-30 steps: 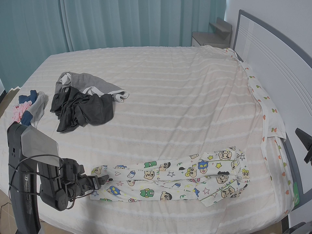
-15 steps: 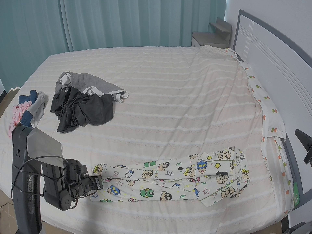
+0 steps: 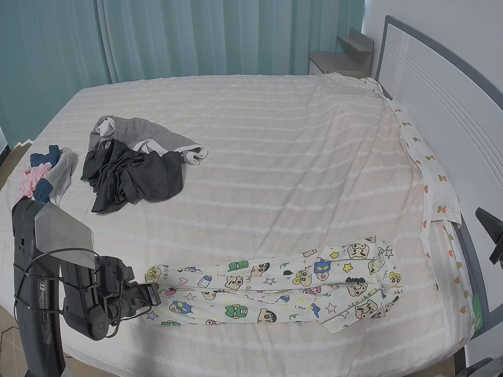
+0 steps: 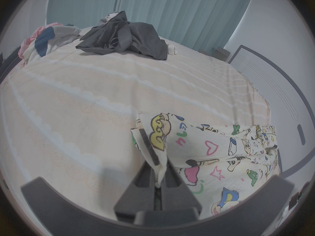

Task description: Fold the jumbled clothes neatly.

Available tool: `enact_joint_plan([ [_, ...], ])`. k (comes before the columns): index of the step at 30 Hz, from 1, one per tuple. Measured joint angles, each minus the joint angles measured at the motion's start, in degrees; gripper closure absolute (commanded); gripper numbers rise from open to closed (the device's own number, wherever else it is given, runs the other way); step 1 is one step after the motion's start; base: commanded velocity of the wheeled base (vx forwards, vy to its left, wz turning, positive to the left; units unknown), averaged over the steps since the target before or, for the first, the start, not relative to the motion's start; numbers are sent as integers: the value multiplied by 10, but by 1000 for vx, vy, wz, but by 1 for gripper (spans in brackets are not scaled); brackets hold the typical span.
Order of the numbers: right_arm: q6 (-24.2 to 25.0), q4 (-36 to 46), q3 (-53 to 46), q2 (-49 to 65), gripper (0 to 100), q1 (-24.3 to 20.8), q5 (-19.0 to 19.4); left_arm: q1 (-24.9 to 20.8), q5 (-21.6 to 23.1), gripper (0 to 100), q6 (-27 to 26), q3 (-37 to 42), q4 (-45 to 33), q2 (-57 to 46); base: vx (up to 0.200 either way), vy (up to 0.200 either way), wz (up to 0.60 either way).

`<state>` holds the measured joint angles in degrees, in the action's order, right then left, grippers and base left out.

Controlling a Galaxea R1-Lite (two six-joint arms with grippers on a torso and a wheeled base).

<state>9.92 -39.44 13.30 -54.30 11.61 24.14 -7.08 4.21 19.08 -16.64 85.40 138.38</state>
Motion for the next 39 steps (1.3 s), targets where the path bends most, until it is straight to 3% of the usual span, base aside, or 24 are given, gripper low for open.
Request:
enact_joint_plan([
  [11, 0, 0, 2, 0, 100, 0, 0, 34, 1, 100, -3, 18, -2, -36, 0, 0, 0],
  [19, 0, 0, 1, 0, 100, 0, 0, 71, 33, 100, -4, 33, -3, -57, 0, 0, 0],
  [29, 0, 0, 0, 0, 100, 0, 0, 168, 101, 100, -4, 53, -2, -85, 0, 0, 0],
  [39, 0, 0, -2, 0, 100, 0, 0, 302, 188, 100, 13, 70, 0, -113, 0, 0, 0],
])
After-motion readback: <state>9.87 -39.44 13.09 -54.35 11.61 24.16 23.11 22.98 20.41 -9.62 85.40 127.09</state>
